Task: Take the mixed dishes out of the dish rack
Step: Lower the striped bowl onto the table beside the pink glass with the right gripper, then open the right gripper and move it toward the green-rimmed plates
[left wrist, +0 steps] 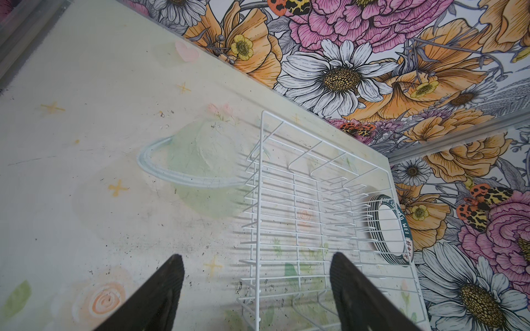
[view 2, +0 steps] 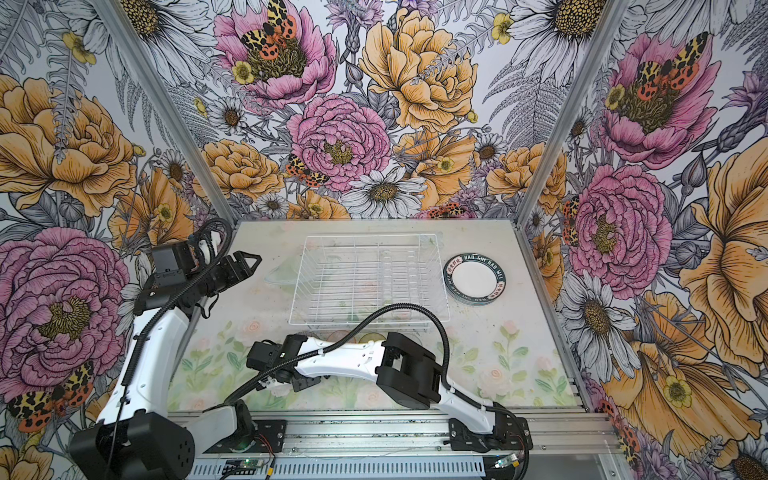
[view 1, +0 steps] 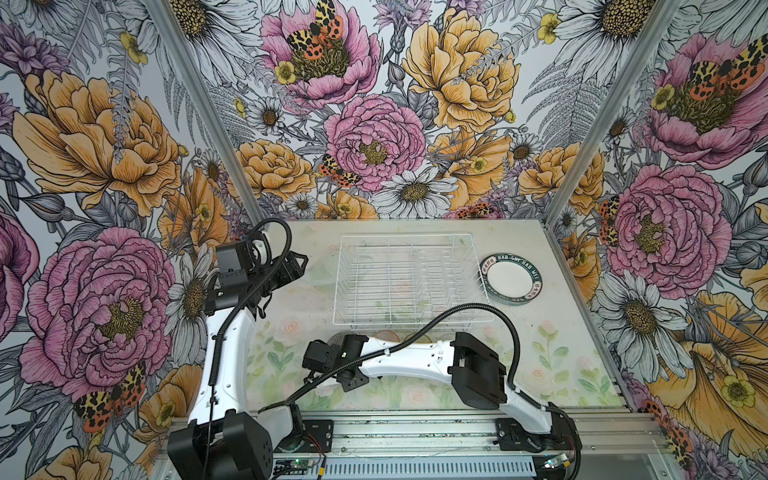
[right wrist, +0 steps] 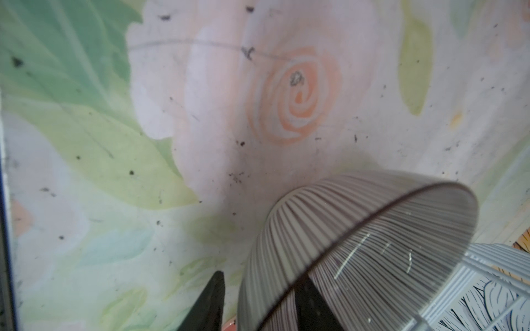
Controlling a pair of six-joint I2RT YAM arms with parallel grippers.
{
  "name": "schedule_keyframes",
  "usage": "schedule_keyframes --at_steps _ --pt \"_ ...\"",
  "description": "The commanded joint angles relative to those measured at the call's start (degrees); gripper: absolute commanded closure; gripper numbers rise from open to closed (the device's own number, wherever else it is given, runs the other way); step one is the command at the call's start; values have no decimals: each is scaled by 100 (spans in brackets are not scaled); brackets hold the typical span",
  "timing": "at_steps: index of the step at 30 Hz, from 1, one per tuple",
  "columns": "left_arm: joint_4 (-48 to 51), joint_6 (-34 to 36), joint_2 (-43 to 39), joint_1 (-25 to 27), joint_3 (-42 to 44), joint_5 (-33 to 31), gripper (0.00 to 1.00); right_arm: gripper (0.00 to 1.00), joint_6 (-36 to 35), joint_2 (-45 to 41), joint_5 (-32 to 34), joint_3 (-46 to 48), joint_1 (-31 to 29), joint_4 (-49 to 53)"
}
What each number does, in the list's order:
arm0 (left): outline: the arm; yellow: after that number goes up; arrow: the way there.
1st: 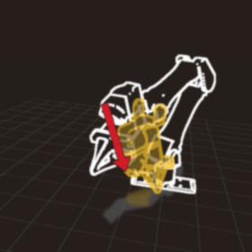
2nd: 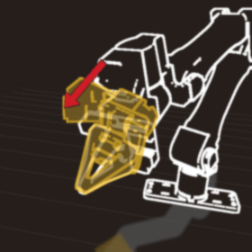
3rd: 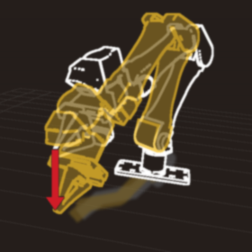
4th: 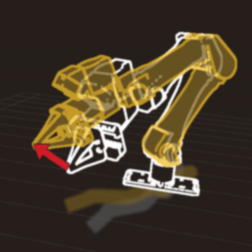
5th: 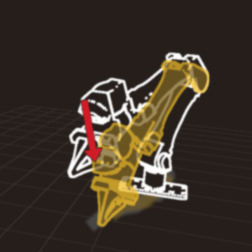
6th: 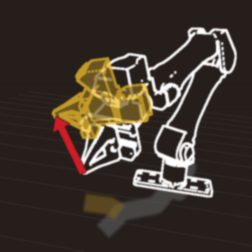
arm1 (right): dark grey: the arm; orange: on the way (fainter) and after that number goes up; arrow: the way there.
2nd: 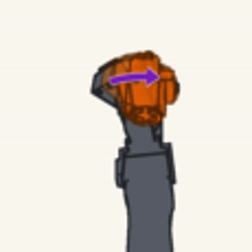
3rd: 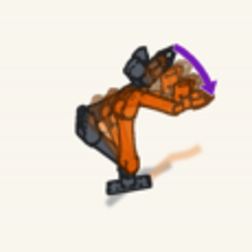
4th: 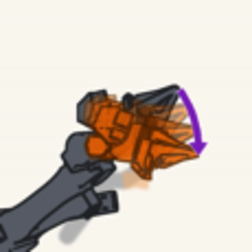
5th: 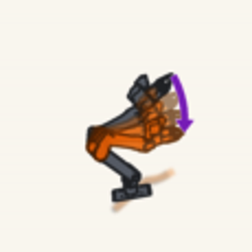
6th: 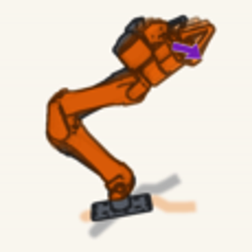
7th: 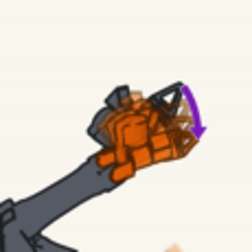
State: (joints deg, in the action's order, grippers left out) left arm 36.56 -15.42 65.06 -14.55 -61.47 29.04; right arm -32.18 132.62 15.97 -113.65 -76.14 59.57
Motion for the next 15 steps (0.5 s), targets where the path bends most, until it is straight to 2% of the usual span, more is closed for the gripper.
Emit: schedule_keyframes --at_steps 1,10,15 --pt "-179 46 26 -66 48 120 18 55 124 -447 -155 -70 7 -11" --pt "-177 45 44 -74 57 115 19 53 239 -1049 -509 -53 -81 -41" --pt "-181 51 38 -74 58 129 19 53 383 -1882 -876 309 4 -319"
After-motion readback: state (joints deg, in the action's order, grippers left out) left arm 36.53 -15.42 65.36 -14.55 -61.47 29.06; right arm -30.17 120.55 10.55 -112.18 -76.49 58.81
